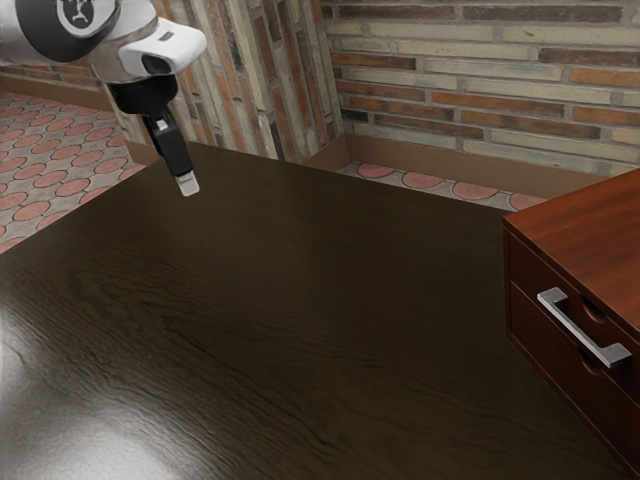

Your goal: Pull the drawer handle with one arm to open the drawer

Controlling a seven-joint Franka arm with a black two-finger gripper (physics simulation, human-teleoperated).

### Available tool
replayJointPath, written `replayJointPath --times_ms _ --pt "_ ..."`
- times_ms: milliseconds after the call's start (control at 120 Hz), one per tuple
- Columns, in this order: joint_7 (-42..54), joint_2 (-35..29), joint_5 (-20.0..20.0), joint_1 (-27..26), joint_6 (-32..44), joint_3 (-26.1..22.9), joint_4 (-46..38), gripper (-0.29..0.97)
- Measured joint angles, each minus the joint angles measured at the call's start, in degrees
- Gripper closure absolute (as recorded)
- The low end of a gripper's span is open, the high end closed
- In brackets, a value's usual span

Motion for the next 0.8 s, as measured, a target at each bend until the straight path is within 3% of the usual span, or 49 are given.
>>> replayJointPath --times_ms 275,408,483,567,708,800 --pt "2.1 0.4 0.0 -0.1 0.0 -0.1 -0.9 0.0" --pt "3.4 -11.0 -0.3 -0.9 -0.4 -0.4 -14.6 0.0" --pt "6.2 -14.7 0.7 -0.3 -0.5 -1.3 -20.2 0.0" --pt "10.8 -17.8 2.8 -2.5 -0.1 -5.4 -24.0 0.0" --pt "20.6 -25.3 4.6 -4.9 4.7 -8.2 -34.6 0.0" --pt "26.9 -26.9 4.8 -6.1 8.2 -11.1 -37.9 0.0"
